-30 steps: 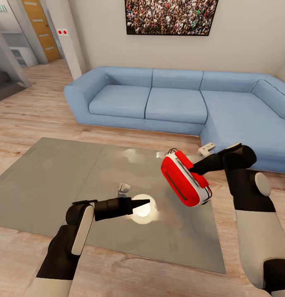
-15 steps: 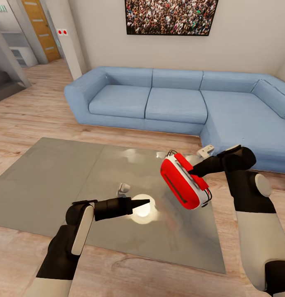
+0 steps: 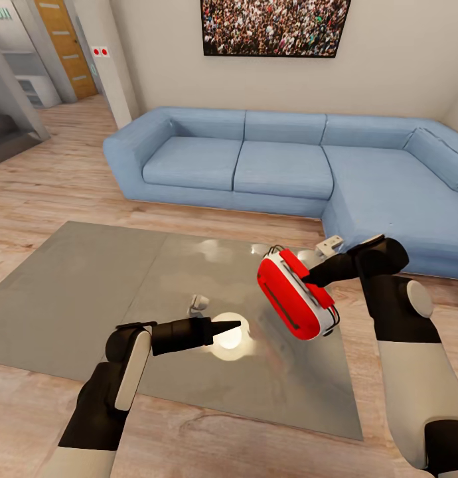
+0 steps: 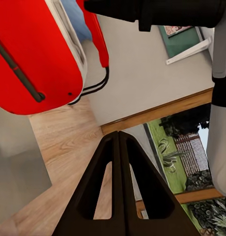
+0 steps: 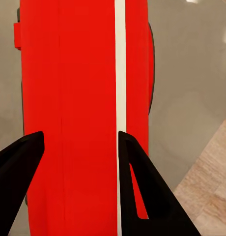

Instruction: Turn on the radio receiver that's on the table in the living room.

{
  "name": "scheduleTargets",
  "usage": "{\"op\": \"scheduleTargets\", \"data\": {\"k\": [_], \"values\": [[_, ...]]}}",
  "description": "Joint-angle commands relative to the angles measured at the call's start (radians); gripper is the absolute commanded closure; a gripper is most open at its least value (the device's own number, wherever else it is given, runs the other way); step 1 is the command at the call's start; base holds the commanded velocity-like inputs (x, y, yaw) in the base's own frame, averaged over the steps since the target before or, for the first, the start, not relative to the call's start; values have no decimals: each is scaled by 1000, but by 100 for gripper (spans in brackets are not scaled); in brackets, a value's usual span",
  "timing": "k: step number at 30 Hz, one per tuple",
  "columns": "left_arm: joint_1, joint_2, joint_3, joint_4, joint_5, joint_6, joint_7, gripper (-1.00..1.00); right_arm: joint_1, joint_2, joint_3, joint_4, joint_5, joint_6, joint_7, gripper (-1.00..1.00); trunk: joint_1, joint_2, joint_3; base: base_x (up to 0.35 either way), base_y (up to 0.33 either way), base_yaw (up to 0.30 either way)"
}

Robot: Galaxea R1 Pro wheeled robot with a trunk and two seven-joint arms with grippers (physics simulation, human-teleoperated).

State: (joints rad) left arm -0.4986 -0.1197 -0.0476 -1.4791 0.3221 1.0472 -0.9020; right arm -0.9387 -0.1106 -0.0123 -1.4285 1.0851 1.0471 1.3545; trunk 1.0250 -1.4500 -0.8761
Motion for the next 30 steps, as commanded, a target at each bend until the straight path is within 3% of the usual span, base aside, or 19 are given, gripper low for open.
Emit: {"op": "scheduleTargets", "data": {"k": [1, 12, 15, 18, 30], "values": [[0, 0, 0, 0, 0, 0, 0, 100, 0, 0, 0, 1, -1, 0, 0, 100, 0, 0, 0, 0, 0, 0], [0, 0, 0, -1, 0, 0, 0, 100, 0, 2, 0, 36, -2, 0, -1, 100, 0, 0, 0, 0, 0, 0], [0, 0, 0, -1, 0, 0, 0, 100, 0, 4, 0, 154, -4, 0, -2, 100, 0, 0, 0, 0, 0, 0], [0, 0, 0, -1, 0, 0, 0, 100, 0, 4, 0, 192, -3, 0, -5, 100, 0, 0, 0, 0, 0, 0], [0, 0, 0, -1, 0, 0, 0, 100, 0, 9, -1, 205, -2, 0, -18, 100, 0, 0, 0, 0, 0, 0]]}}
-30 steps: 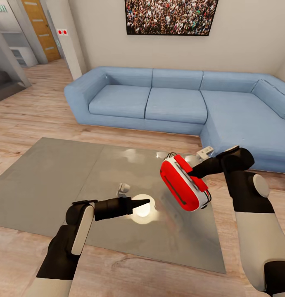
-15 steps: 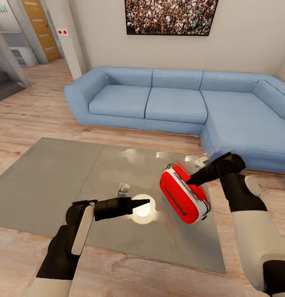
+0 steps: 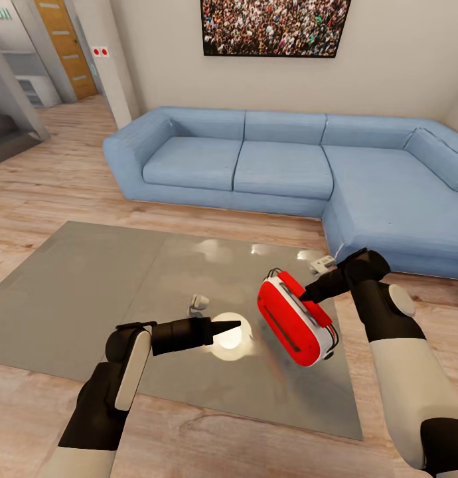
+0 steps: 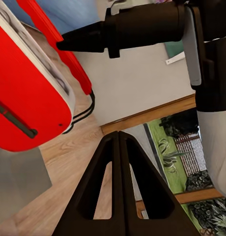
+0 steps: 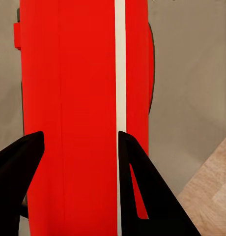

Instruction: Turn on the radio receiver that's on the table in the living room.

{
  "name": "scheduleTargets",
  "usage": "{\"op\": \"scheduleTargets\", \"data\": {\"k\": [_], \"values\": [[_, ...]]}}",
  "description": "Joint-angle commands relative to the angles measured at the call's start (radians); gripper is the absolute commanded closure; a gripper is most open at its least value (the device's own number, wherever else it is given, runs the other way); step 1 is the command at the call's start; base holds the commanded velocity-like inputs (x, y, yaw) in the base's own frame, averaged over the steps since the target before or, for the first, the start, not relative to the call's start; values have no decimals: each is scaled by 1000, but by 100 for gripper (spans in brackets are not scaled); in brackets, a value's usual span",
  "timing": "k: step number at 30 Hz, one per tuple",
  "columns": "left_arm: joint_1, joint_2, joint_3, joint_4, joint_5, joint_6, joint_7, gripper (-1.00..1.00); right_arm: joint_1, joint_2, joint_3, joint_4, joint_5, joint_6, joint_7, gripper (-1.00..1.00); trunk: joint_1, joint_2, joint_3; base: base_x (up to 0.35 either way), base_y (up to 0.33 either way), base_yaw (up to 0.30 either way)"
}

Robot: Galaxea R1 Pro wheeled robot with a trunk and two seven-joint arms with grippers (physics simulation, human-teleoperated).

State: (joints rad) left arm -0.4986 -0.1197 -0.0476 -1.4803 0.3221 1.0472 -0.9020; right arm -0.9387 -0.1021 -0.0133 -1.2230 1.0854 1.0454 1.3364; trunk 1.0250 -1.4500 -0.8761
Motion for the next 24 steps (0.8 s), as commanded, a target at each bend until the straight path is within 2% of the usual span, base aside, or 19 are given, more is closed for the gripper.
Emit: {"op": "scheduleTargets", "data": {"k": [1, 5, 10, 17, 21, 24], "values": [[0, 0, 0, 0, 0, 0, 0, 100, 0, 4, 0, -2, -2, 2, -6, 100, 0, 0, 0, 0, 0, 0], [0, 0, 0, 0, 0, 0, 0, 100, 0, 22, -2, -21, -2, 2, -46, 100, 0, 0, 0, 0, 0, 0], [0, 0, 0, 0, 0, 0, 0, 100, 0, 28, -2, -63, -2, 2, -101, 100, 0, 0, 0, 0, 0, 0], [0, 0, 0, 0, 0, 0, 0, 100, 0, 35, -3, -69, -3, 2, -122, 100, 0, 0, 0, 0, 0, 0], [0, 0, 0, 0, -1, 0, 0, 100, 16, 50, -6, -70, -4, 2, -138, 100, 0, 0, 0, 0, 0, 0], [0, 0, 0, 0, -1, 0, 0, 100, 34, 77, -14, -70, -4, 2, -177, 100, 0, 0, 0, 0, 0, 0]]}}
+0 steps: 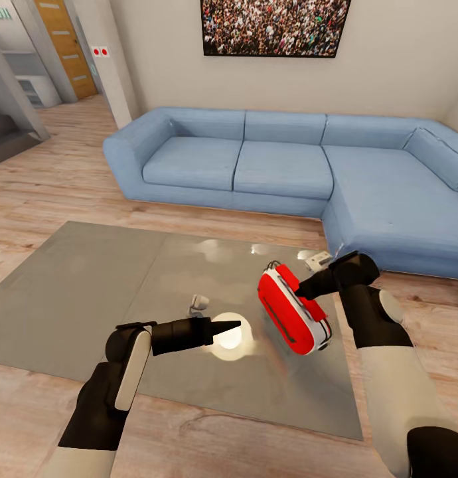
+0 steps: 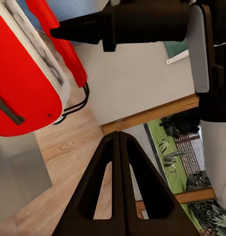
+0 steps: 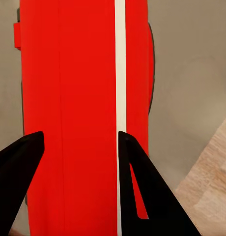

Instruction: Turn on the radio receiver that's on the table in the living room.

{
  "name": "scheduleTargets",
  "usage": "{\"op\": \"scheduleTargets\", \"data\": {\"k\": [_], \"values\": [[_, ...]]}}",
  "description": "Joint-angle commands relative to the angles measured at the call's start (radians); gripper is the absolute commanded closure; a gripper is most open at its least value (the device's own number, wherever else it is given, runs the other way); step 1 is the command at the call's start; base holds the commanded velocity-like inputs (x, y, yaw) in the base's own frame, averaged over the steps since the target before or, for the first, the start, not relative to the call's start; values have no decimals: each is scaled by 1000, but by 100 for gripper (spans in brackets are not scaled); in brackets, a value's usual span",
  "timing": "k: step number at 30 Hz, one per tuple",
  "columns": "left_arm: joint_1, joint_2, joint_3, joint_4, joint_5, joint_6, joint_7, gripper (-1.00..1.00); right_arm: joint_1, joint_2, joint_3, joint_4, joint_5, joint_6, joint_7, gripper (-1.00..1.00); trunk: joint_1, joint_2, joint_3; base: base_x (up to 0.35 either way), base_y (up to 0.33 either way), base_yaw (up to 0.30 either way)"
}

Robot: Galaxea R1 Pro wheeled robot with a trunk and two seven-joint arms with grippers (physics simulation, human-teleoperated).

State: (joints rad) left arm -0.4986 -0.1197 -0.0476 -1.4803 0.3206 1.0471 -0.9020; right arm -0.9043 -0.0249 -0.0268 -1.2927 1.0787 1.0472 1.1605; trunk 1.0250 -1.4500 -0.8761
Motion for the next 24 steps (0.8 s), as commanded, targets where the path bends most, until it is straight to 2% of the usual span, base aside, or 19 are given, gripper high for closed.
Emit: {"op": "scheduleTargets", "data": {"k": [1, 4, 7, 15, 17, 18, 20, 24], "values": [[0, 0, 0, 0, 0, 0, 0, 100, 2, 10, -9, 0, 3, 0, -14, 100, 0, 0, 0, 0, 0, 0], [0, 0, 0, 0, 0, 0, 0, 100, 6, 26, -50, 3, 1, 0, -35, 100, 0, 0, 0, 0, 0, 0], [0, 0, 0, 0, 0, 0, 0, 100, 7, 31, -68, 5, -7, 0, -47, 100, 0, 0, 0, 0, 0, 0], [0, 0, 0, 0, 0, 0, 0, 100, 9, 34, -76, 15, -12, -14, -89, 100, 0, 0, 0, 0, 0, 0], [0, 0, 0, 0, 0, 0, 0, 100, 25, 40, -79, 19, -18, -37, -130, 100, 0, 0, 0, 0, 0, 0], [0, 0, 0, 0, 0, 0, 0, 100, 31, 53, -81, 25, -35, -55, -176, 100, 0, 0, 0, 0, 0, 0], [0, 0, 0, 0, 0, 0, 0, 100, 34, 62, -83, 46, -63, -73, -239, 100, 0, 0, 0, 0, 0, 0], [0, 0, 0, 0, 0, 0, 0, 100, 36, 64, -83, 77, -92, -84, -290, 100, 0, 0, 0, 0, 0, 0]]}}
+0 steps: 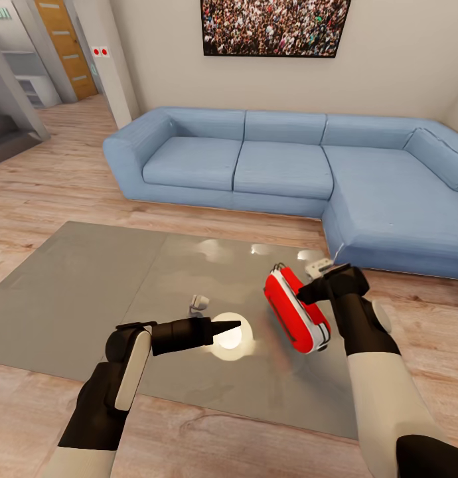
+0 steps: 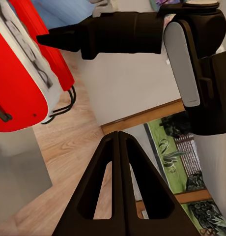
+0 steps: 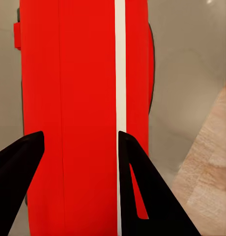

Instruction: Turn on the radio receiver that's on the table in the living room.

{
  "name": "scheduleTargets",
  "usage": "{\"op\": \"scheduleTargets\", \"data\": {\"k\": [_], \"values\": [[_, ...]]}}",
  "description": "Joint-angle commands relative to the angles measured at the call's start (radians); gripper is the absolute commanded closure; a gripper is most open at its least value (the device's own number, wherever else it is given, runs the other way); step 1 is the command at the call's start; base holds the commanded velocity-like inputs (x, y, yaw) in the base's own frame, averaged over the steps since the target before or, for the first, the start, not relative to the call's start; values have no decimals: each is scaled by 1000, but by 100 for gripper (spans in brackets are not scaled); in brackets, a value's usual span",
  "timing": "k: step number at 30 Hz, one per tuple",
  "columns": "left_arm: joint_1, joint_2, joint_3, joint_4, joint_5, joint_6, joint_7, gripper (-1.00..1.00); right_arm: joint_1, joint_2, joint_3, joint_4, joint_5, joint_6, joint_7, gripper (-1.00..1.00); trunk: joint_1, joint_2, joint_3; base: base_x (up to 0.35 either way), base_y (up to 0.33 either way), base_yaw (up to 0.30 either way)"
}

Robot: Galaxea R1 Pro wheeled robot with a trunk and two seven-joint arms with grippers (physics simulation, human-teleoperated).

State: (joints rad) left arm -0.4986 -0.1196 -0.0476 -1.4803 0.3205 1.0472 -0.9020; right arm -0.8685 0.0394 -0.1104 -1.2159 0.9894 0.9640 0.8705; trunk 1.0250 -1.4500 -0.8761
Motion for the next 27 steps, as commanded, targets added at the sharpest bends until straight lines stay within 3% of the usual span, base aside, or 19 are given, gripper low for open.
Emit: {"op": "scheduleTargets", "data": {"k": [1, 9, 15, 20, 27], "values": [[0, 0, 0, 0, 0, 0, 0, 100, 0, 0, 0, 4, -5, -2, -5, 100, 0, 0, 0, 0, 0, 0], [0, 0, 0, 0, 0, 0, 0, 100, 0, 3, 0, 42, -11, -5, -16, 100, 0, 0, 0, 0, 0, 0], [0, 0, 0, 0, 0, 0, 0, 100, 0, 11, 0, 90, -18, -66, -61, 100, 0, 0, 0, 0, 0, 0], [0, 0, 0, 0, 1, 0, 0, 100, 0, 9, 0, 97, -44, -76, -71, 100, 0, 0, 0, 0, 0, 0], [0, 0, 0, 0, 0, 0, 0, 100, 0, 9, 0, 98, -51, -77, -74, 100, 0, 0, 0, 0, 0, 0]]}}
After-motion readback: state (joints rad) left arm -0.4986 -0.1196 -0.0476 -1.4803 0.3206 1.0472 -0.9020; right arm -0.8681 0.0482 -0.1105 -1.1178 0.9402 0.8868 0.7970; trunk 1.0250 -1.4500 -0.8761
